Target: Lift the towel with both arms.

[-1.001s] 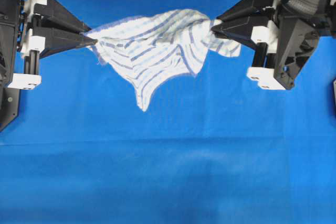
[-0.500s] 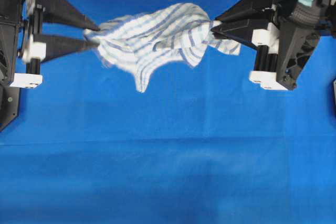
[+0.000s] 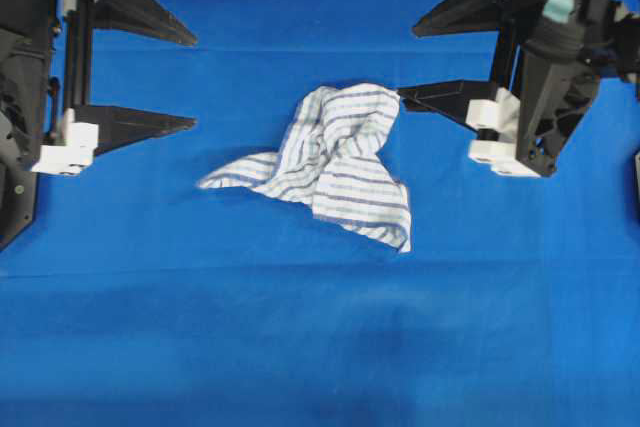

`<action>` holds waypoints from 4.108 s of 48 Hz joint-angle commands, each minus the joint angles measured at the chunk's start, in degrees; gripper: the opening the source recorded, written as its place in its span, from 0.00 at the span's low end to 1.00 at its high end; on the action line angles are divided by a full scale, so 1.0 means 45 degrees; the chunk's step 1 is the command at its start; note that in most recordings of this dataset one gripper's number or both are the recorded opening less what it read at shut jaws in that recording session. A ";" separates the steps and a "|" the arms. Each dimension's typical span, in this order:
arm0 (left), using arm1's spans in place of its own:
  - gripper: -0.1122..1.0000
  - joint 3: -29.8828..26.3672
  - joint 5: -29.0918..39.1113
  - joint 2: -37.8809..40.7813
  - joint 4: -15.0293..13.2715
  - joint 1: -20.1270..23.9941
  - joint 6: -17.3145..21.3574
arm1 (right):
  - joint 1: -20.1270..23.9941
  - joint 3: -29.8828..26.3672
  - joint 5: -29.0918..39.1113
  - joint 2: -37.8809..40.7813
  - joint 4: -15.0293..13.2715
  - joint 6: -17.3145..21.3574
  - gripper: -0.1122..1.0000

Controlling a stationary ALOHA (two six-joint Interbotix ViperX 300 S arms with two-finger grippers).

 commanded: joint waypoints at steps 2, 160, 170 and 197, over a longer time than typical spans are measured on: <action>0.90 0.0449 -0.0801 0.0156 -0.0020 -0.0215 -0.0098 | 0.0039 0.0547 -0.0215 -0.0137 -0.0039 0.0332 0.69; 0.15 -0.1055 0.1367 0.2188 0.0020 -0.0469 0.0020 | 0.0254 -0.0098 -0.1836 0.1152 -0.0215 0.1055 0.14; 0.15 -0.2109 0.2207 0.1602 0.0059 -0.0254 0.0020 | 0.0254 -0.1660 -0.0664 0.1055 -0.0195 0.0195 0.14; 0.15 -0.3145 0.3164 0.0703 0.0059 -0.0137 0.0000 | 0.0273 -0.3320 0.0195 0.1055 -0.0098 -0.0664 0.14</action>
